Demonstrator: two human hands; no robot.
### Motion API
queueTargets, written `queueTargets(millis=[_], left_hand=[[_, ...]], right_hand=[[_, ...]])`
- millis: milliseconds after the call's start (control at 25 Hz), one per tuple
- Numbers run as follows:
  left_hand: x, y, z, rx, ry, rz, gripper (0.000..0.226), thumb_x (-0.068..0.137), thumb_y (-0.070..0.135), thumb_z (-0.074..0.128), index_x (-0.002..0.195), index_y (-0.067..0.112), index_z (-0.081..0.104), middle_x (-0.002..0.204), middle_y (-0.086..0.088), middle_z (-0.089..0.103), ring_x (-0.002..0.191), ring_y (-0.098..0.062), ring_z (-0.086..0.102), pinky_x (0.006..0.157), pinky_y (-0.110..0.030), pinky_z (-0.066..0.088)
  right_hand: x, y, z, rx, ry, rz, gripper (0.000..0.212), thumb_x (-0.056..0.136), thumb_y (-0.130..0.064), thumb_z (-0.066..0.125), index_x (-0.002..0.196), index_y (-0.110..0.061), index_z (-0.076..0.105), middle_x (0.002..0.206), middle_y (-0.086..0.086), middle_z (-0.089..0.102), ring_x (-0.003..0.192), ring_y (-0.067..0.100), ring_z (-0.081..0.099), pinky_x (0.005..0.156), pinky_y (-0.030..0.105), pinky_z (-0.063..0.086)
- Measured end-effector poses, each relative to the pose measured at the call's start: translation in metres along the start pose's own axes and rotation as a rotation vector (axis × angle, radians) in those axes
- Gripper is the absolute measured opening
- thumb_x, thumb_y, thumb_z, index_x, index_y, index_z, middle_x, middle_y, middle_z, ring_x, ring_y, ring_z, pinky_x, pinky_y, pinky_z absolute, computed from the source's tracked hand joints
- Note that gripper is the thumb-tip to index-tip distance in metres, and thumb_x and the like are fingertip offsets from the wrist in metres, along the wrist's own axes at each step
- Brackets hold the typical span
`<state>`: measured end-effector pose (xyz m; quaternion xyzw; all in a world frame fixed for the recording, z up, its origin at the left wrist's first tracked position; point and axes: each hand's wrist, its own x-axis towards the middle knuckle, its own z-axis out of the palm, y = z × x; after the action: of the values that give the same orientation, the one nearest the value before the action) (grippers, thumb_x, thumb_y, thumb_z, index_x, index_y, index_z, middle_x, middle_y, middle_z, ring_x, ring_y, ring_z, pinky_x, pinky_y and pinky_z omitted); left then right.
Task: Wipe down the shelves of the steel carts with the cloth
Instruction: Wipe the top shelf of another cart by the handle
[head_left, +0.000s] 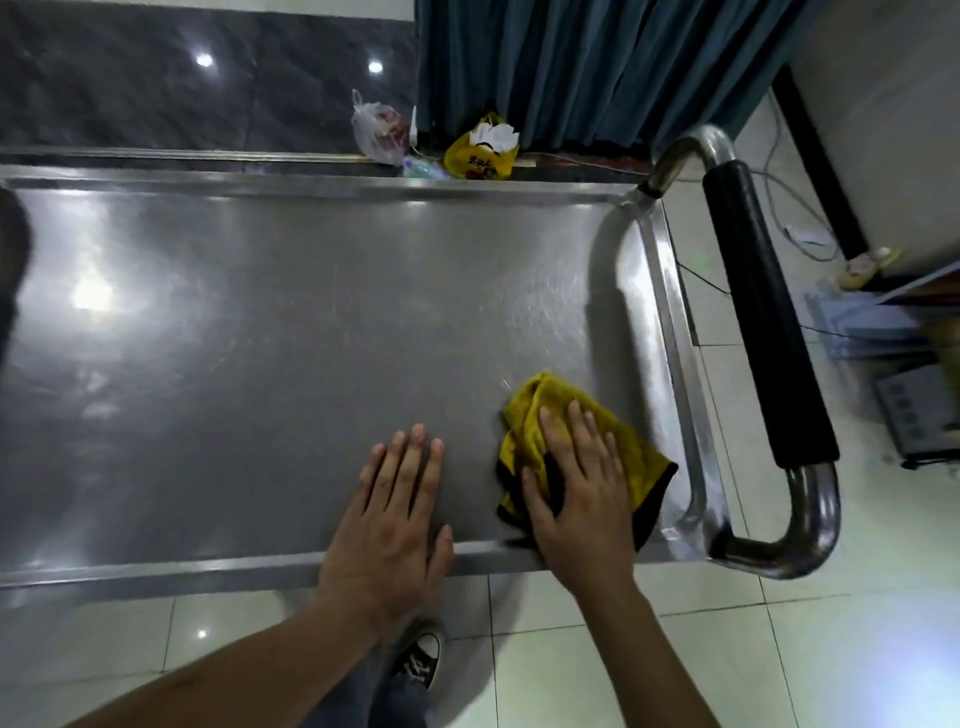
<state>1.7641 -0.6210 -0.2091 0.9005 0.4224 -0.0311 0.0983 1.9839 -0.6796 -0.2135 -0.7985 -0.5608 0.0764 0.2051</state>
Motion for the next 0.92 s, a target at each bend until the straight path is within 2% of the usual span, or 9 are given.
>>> queueTargets(millis=[120, 200, 280, 400, 600, 760, 920], left_hand=[[-0.001, 0.003, -0.001, 0.012, -0.001, 0.008, 0.083, 0.094, 0.045, 0.042, 0.159, 0.001, 0.016, 0.168, -0.021, 0.009, 0.156, -0.036, 0.011, 0.122, -0.053, 0.02], [0.001, 0.004, -0.003, 0.032, 0.007, 0.012, 0.082, 0.095, 0.045, 0.041, 0.159, 0.0, 0.017, 0.167, -0.023, 0.011, 0.155, -0.037, 0.013, 0.122, -0.053, 0.019], [0.002, 0.004, -0.003, 0.045, 0.007, 0.013, 0.081, 0.096, 0.045, 0.04, 0.159, 0.0, 0.016, 0.167, -0.023, 0.011, 0.155, -0.038, 0.013, 0.123, -0.052, 0.016], [0.001, 0.002, -0.002, 0.049, 0.011, 0.01, 0.082, 0.096, 0.046, 0.04, 0.159, 0.0, 0.015, 0.167, -0.023, 0.009, 0.155, -0.038, 0.012, 0.123, -0.051, 0.015], [0.004, 0.002, 0.003, 0.035, 0.029, 0.005, 0.083, 0.096, 0.047, 0.041, 0.16, 0.002, 0.013, 0.168, -0.021, 0.008, 0.156, -0.037, 0.009, 0.124, -0.05, 0.012], [0.003, 0.0, 0.002, 0.065, 0.009, -0.005, 0.084, 0.095, 0.047, 0.041, 0.16, 0.003, 0.012, 0.168, -0.02, 0.007, 0.156, -0.035, 0.006, 0.125, -0.049, 0.01], [0.001, 0.002, -0.001, 0.066, -0.002, 0.0, 0.083, 0.094, 0.045, 0.041, 0.159, -0.001, 0.017, 0.167, -0.023, 0.011, 0.156, -0.036, 0.011, 0.126, -0.051, 0.017]], right_hand=[[-0.002, 0.002, -0.004, -0.019, -0.023, -0.071, 0.061, 0.099, -0.047, 0.05, 0.156, -0.031, 0.036, 0.166, -0.002, 0.028, 0.155, 0.016, 0.022, 0.126, 0.047, 0.02], [0.037, 0.006, -0.003, -0.045, -0.001, -0.091, 0.061, 0.097, -0.046, 0.052, 0.154, -0.028, 0.04, 0.164, 0.003, 0.032, 0.153, 0.021, 0.027, 0.125, 0.047, 0.021], [0.092, 0.007, 0.003, -0.068, 0.043, -0.023, 0.061, 0.096, -0.043, 0.056, 0.153, -0.025, 0.043, 0.162, 0.008, 0.035, 0.151, 0.026, 0.032, 0.124, 0.047, 0.022], [0.182, -0.007, 0.019, -0.091, 0.001, 0.097, 0.063, 0.098, -0.049, 0.051, 0.156, -0.028, 0.037, 0.165, 0.008, 0.029, 0.154, 0.025, 0.023, 0.127, 0.043, 0.011], [0.272, -0.022, 0.033, -0.109, -0.054, 0.099, 0.065, 0.098, -0.056, 0.041, 0.158, -0.032, 0.028, 0.168, 0.005, 0.019, 0.156, 0.022, 0.013, 0.128, 0.041, 0.004], [0.216, -0.032, 0.037, -0.091, -0.015, -0.007, 0.062, 0.098, -0.053, 0.043, 0.157, -0.033, 0.034, 0.166, 0.005, 0.027, 0.154, 0.023, 0.022, 0.127, 0.041, 0.008], [0.107, -0.069, 0.039, -0.082, 0.056, 0.078, 0.059, 0.099, -0.048, 0.046, 0.155, -0.028, 0.04, 0.164, 0.008, 0.033, 0.152, 0.026, 0.028, 0.126, 0.043, 0.014]])
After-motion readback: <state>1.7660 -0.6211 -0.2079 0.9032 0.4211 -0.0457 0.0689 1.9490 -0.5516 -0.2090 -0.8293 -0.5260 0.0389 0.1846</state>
